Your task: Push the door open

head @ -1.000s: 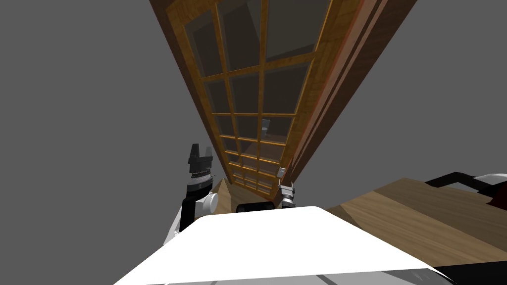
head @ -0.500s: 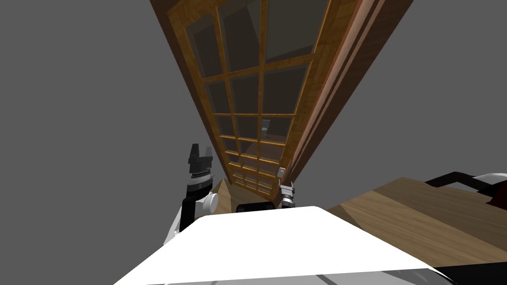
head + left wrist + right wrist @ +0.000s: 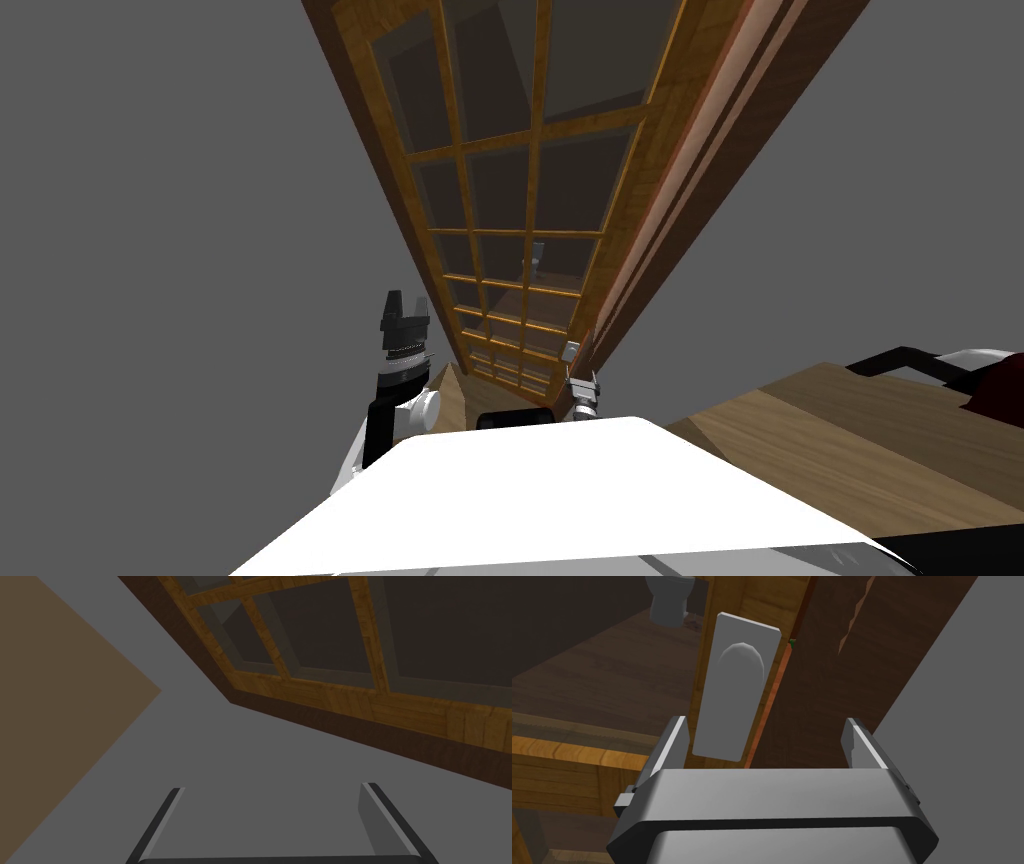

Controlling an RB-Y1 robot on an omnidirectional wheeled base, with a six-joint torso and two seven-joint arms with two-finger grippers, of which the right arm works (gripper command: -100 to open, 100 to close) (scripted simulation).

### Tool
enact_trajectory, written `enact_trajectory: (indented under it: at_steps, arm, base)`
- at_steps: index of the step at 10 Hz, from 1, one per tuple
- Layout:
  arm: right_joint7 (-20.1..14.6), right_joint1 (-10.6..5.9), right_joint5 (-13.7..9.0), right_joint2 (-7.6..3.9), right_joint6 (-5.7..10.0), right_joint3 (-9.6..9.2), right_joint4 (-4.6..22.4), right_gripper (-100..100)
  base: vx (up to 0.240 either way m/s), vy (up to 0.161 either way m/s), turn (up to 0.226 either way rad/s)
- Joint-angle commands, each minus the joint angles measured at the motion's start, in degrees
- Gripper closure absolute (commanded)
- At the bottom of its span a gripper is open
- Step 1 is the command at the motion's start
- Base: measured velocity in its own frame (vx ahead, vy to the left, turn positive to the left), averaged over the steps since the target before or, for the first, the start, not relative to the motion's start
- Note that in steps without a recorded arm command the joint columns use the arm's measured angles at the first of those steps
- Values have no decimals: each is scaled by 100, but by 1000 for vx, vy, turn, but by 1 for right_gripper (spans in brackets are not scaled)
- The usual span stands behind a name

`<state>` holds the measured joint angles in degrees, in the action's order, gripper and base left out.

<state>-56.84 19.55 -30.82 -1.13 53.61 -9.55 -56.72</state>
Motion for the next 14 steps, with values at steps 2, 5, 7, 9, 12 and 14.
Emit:
enact_trajectory:
  at_steps: [2, 5, 7, 9, 12, 14]
  arm:
    - [-17, -225, 2, -98, 39, 75, -34, -100]
    - [-17, -225, 2, -98, 39, 75, -34, -100]
    - [-17, -225, 2, -98, 39, 75, -34, -100]
    - [-8, -213, 11, -145, 191, 44, 179, -100]
    - [8, -243, 11, -152, 198, 63, 141, -100]
    - [8, -207, 11, -152, 198, 63, 141, -100]
  base:
    - [7, 6, 0]
    - [-4, 3, 3]
    - [-3, -16, -2]
    - [10, 29, -19]
    - [36, 32, -43]
    - [5, -13, 17]
